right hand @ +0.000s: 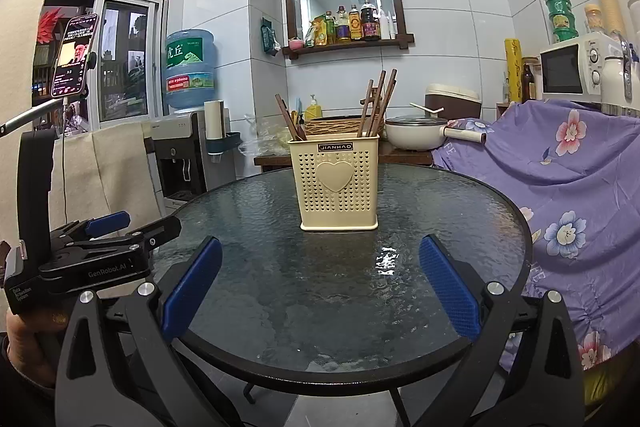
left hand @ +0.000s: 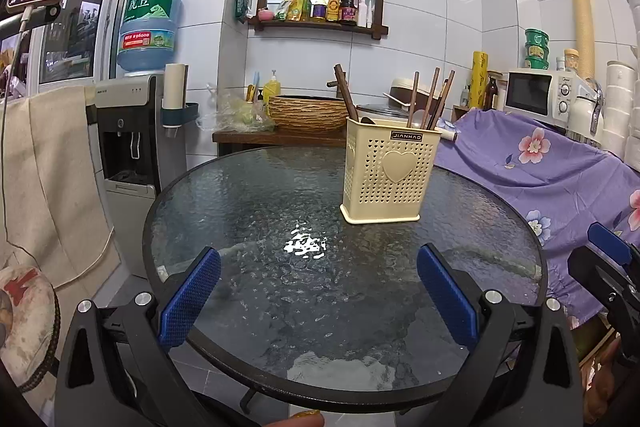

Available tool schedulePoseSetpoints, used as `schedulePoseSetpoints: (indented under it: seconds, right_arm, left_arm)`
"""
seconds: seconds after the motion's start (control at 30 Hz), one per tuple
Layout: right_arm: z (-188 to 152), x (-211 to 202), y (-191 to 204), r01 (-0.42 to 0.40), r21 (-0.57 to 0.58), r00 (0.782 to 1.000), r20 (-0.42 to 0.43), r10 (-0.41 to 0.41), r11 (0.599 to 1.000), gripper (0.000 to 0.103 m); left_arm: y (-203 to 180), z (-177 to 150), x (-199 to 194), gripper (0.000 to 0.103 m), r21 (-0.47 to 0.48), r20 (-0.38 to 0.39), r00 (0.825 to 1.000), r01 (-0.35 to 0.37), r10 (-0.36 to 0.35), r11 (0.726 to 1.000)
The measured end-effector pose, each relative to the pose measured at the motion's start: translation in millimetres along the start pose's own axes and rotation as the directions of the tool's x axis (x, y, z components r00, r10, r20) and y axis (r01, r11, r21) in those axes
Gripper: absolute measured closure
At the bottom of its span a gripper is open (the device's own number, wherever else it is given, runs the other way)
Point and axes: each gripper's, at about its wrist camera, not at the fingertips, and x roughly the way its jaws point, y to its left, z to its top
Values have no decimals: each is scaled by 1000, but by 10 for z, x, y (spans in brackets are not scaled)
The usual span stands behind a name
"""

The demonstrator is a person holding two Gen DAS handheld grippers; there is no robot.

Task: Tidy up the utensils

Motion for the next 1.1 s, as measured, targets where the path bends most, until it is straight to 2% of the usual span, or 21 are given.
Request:
schedulePoseSetpoints:
  seconds: [0.5, 1.1]
  right_arm:
    - [0, 21, 12, -1, 2, 1000, -8, 1, 1000, 6]
    - [-9, 53, 35, -2, 6, 1000, -21, 2, 1000, 6]
  left_arm:
    - [-2, -7, 20, 6, 9, -17, 1000, 11, -10, 1000]
    - [-27, -8, 69, 6, 15, -39, 999, -23, 23, 1000]
